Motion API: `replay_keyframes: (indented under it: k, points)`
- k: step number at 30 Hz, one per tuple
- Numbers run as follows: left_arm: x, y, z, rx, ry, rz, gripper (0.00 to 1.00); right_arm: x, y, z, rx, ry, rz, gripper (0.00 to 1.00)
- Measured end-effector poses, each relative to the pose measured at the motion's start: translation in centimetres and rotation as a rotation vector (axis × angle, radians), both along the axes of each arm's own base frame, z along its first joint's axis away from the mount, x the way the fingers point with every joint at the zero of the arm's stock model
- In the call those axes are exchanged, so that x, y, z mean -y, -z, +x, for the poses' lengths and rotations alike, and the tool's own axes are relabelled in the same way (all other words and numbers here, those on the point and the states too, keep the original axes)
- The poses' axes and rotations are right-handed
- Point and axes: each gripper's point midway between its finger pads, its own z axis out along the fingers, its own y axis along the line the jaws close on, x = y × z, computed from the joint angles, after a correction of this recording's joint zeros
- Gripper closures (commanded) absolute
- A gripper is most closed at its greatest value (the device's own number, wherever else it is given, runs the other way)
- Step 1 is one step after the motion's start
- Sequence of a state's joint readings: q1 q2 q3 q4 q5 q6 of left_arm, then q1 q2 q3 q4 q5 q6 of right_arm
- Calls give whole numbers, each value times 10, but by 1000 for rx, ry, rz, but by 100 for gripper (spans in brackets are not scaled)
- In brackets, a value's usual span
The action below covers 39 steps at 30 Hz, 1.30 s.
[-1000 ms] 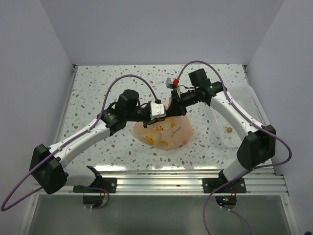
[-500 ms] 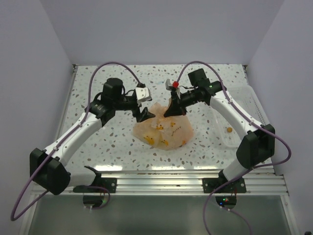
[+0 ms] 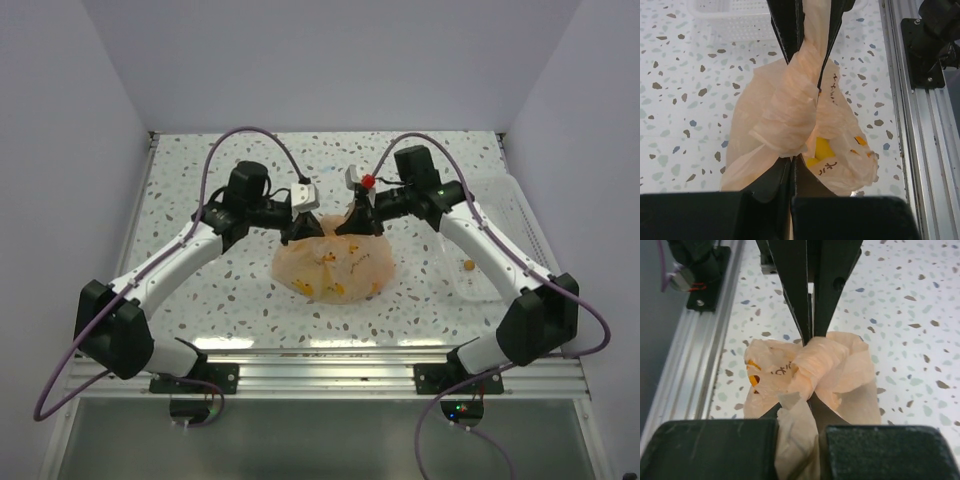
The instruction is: Place the fake fruits into the plastic bag and tie a complex knot
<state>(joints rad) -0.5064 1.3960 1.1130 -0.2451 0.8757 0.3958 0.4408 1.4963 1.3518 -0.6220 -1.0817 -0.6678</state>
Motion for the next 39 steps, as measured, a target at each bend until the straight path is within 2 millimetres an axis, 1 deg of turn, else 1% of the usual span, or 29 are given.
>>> replay_keyframes:
  k: [3, 7, 11, 14, 17, 21, 24, 27, 30, 33, 39]
  points:
    - [-2, -2, -4, -33, -1, -10, 100, 4, 5, 8, 111, 59, 5, 100]
    - [-5, -15, -10, -71, -14, -38, 100, 2, 13, 19, 317, 118, 34, 100]
    - [-7, -22, -15, -109, -34, -56, 100, -3, 11, 25, 519, 149, 93, 100]
    - [-9, -21, -14, -131, -52, -67, 100, -5, 8, 33, 590, 193, 131, 100]
    - [-9, -17, -13, -149, -70, -82, 100, -8, 11, 36, 614, 252, 155, 100]
    - [-7, -10, -16, -183, -88, -101, 100, -12, 17, 36, 577, 339, 178, 100]
    - [2, -9, -19, -178, -92, -118, 100, -13, 15, 40, 512, 429, 208, 100]
    - [10, -7, -19, -161, -114, -131, 100, -14, 14, 46, 411, 516, 246, 100]
    - [14, -4, -17, -149, -149, -142, 100, -14, 16, 50, 309, 584, 284, 100]
    - [18, 0, -18, -142, -178, -148, 100, -14, 18, 49, 197, 630, 318, 100]
    - [22, -3, -17, -80, -246, -156, 100, -18, 13, 43, -118, 703, 415, 100]
